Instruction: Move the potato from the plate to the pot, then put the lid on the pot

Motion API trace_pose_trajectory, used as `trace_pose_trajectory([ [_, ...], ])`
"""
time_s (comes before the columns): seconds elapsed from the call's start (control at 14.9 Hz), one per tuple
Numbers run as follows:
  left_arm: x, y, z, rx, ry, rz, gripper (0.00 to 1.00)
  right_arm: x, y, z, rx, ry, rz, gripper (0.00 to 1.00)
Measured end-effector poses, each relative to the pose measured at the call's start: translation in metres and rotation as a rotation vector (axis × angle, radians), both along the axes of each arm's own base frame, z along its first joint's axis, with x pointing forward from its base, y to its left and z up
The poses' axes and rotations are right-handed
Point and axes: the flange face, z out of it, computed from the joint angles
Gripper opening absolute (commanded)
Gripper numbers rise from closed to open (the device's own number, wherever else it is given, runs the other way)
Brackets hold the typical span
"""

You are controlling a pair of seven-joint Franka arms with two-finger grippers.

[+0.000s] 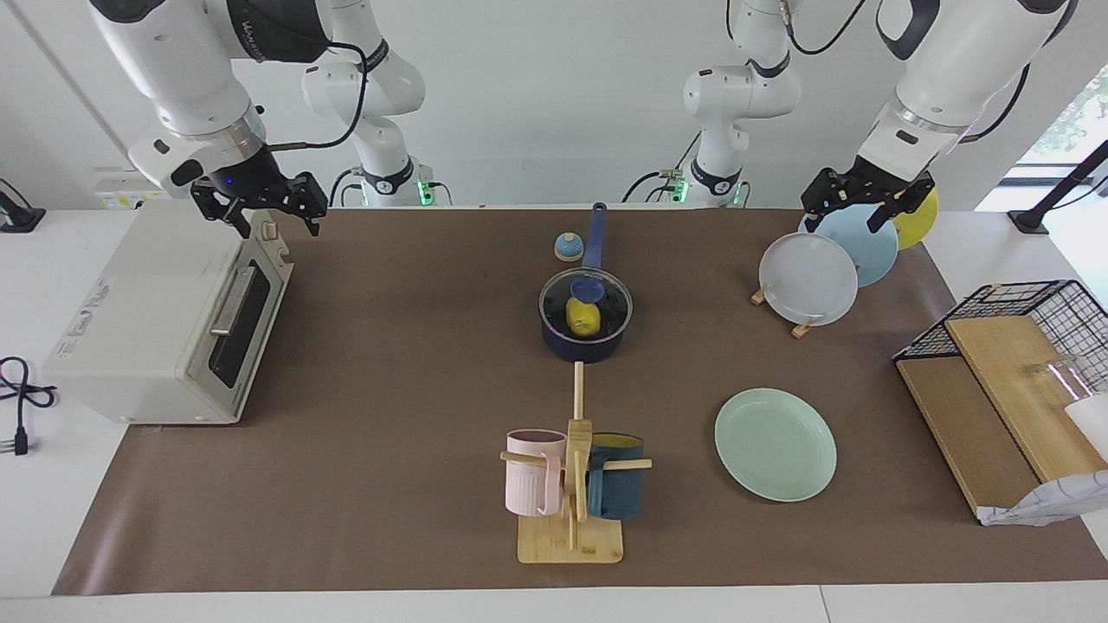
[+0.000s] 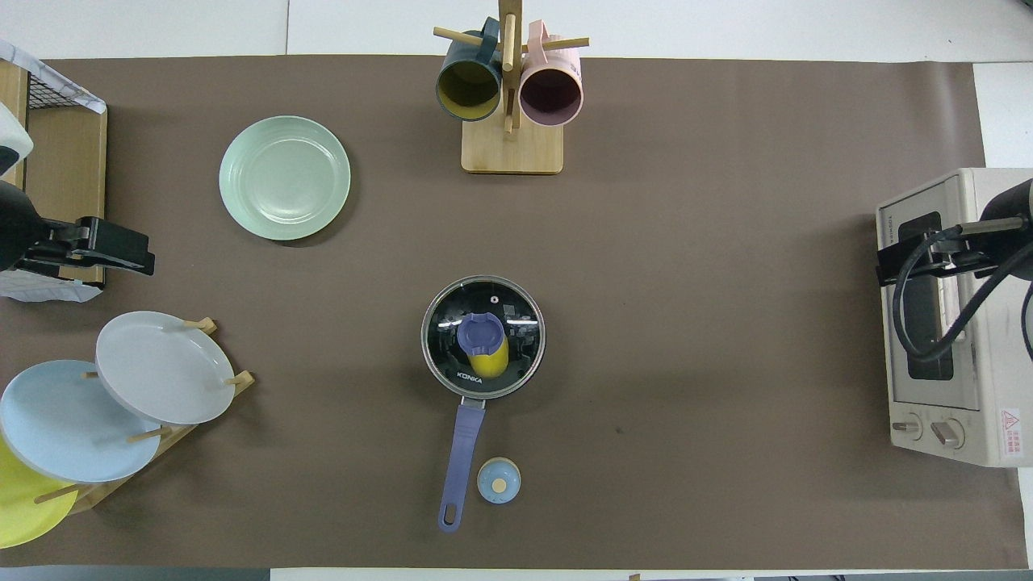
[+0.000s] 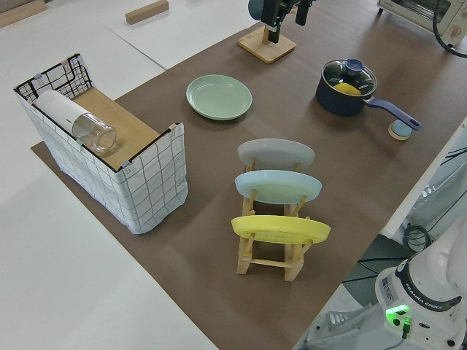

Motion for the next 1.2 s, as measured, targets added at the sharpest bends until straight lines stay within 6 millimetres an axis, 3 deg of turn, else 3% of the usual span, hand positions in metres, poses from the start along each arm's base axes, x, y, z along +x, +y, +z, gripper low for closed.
trace_pose_trajectory([
  [0.74,0.0,0.0001,0.0,0.0,0.0,0.0,1.0,-0.0005,-0.0032,-0.0053,0.0,0.011,-0.006,1.0],
  [1.2,0.0,0.0001,0.0,0.0,0.0,0.0,1.0,-0.0049,-0.0046,0.0023,0.0,0.0,-0.009,1.0],
])
